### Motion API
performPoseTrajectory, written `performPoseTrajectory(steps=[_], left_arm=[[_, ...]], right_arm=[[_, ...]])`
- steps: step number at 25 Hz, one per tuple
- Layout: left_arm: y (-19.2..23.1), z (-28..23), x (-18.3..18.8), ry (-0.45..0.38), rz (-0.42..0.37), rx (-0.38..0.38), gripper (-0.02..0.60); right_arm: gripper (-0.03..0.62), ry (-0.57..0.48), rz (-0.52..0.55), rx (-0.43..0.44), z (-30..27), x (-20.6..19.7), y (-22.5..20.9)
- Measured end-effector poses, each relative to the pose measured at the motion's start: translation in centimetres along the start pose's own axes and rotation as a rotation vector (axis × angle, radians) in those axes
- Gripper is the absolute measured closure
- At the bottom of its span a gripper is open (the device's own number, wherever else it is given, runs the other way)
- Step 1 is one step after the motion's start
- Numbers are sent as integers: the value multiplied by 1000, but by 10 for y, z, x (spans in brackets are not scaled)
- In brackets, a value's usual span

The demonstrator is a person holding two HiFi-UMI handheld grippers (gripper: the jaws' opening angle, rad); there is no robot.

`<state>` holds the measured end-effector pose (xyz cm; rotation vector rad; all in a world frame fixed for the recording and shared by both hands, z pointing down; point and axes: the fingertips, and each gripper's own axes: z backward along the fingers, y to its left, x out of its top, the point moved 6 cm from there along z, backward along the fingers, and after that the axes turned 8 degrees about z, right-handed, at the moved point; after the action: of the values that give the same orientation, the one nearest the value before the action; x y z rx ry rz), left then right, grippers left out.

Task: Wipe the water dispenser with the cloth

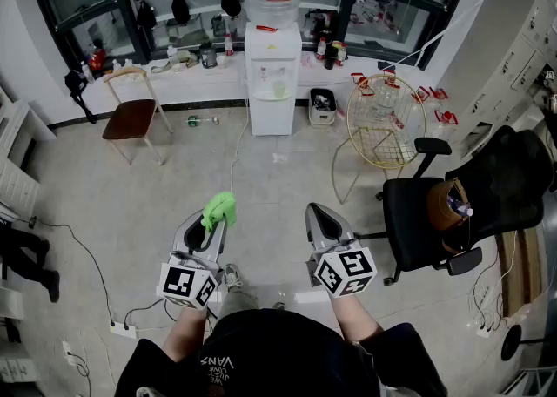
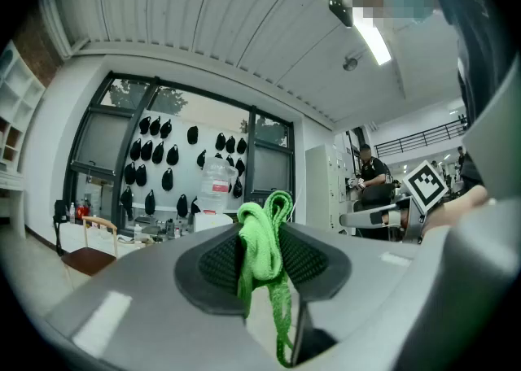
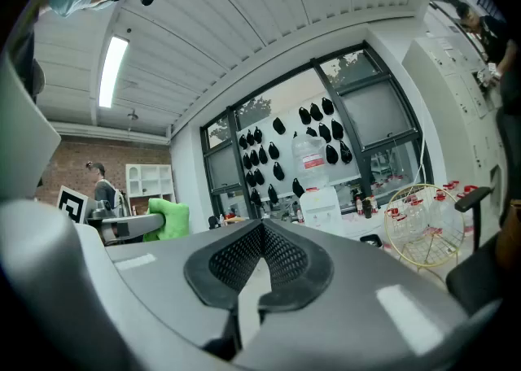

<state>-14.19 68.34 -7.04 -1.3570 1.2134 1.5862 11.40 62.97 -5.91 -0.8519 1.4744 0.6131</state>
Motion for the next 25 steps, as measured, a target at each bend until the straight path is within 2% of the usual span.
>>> performPoseTrajectory(steps=[6, 11, 17, 25], left_arm=[[-3, -9, -2, -9, 6, 9, 462], [11, -30, -10, -2, 19, 2, 462], [61, -81, -13, 13, 35, -28, 462], [151, -167, -22, 111, 57, -104, 462]], right_arm=[[589, -7, -17, 39, -6, 0, -6], [581, -25, -37, 26, -29, -7, -16], [482, -26, -49, -23, -90, -10, -30], [474, 25, -88, -109, -195, -19, -41]])
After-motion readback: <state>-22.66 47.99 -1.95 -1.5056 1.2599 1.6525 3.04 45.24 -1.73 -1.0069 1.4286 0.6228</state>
